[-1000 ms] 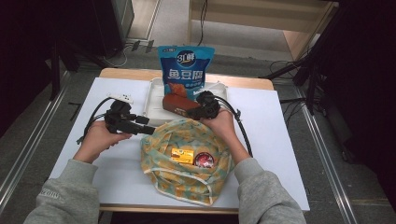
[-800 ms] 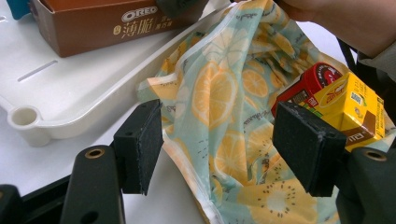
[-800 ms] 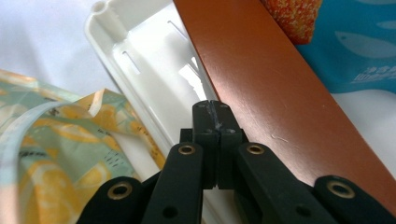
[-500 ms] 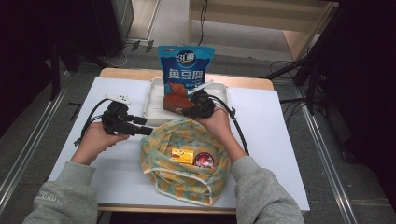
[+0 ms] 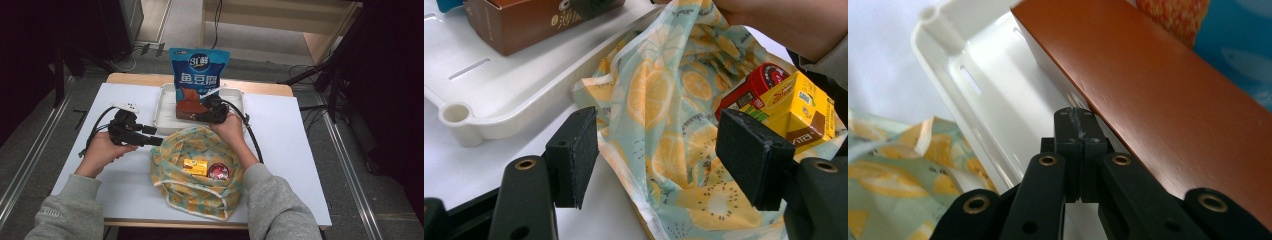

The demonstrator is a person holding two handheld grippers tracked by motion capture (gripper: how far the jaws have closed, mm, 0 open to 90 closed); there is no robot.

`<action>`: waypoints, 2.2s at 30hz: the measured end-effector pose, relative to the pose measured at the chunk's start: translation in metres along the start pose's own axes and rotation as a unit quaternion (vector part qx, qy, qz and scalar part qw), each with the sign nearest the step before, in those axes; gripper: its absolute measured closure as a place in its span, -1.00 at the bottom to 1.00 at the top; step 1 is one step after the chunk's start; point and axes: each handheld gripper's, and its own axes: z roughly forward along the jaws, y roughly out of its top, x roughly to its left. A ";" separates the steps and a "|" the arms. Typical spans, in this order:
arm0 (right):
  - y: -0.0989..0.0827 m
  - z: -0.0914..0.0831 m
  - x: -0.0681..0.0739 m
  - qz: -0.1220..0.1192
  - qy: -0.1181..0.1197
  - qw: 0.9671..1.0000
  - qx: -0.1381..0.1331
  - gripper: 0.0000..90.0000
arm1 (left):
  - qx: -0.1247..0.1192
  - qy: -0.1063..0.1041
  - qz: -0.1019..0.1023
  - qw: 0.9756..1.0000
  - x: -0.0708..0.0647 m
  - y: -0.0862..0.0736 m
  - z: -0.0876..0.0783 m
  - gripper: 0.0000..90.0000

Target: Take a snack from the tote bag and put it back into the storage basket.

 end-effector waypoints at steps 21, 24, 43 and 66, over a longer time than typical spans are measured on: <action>0.005 0.016 -0.010 0.022 -0.033 0.999 -0.016 1.00 | 0.001 -0.003 0.001 1.000 -0.001 0.000 0.001 -0.25; 0.005 0.017 -0.012 0.025 -0.036 0.999 -0.020 1.00 | 0.001 -0.003 0.002 1.000 -0.001 0.000 0.001 -0.25; 0.009 -0.015 -0.001 0.016 -0.005 0.999 -0.037 0.80 | -0.001 -0.001 0.016 1.000 -0.010 0.003 0.001 -0.24; -0.019 -0.063 0.027 -0.011 0.033 0.998 -0.057 0.29 | 0.002 0.003 0.019 1.000 -0.015 0.004 -0.001 -0.24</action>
